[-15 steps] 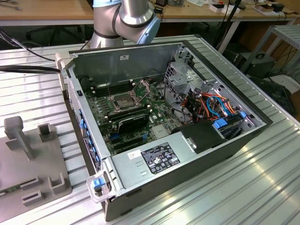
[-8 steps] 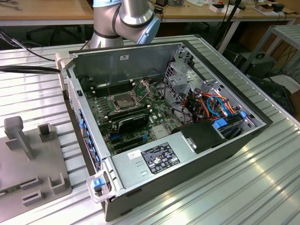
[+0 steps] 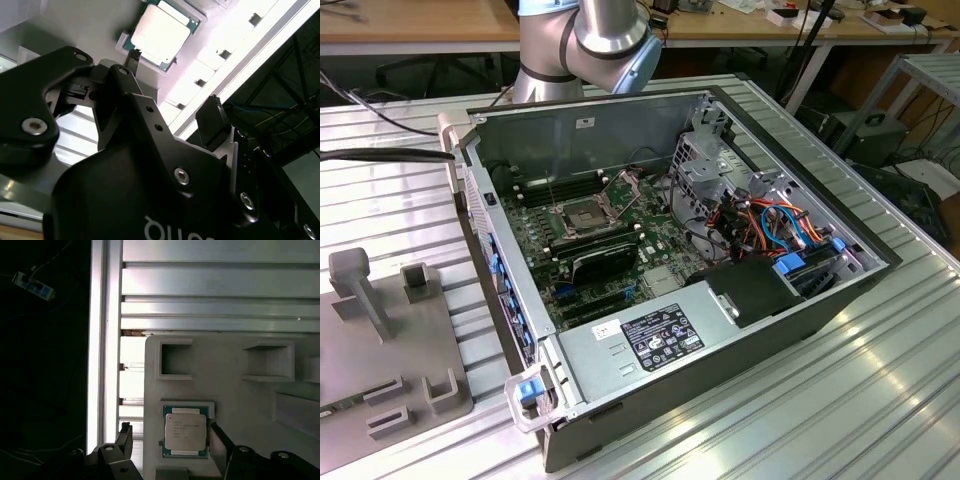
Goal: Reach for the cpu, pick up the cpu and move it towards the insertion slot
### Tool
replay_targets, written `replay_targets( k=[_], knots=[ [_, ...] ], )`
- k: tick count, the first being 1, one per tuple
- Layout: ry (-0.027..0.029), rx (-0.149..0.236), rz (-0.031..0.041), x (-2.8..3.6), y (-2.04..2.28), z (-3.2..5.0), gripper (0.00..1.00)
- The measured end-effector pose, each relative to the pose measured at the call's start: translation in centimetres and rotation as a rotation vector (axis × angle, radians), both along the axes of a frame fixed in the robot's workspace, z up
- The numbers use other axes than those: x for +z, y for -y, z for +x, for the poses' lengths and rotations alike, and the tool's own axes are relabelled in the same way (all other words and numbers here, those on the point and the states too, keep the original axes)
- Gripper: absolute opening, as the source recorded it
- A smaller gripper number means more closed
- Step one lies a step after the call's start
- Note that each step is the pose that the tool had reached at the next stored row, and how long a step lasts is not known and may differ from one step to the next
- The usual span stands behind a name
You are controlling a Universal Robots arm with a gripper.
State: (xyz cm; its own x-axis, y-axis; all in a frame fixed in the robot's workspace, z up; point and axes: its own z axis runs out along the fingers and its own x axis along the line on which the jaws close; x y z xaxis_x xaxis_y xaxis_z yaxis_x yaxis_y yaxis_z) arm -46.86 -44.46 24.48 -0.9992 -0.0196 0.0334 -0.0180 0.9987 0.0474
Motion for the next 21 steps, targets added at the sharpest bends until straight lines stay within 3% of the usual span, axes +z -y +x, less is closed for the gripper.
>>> replay_targets(
  k=[13,21],
  knots=[
    [-0.0004,0.0,0.0,-1.03,0.13,0.14,0.72],
    [-0.0004,0.0,0.0006,-1.2,0.19,0.18,0.72]
  ],
)
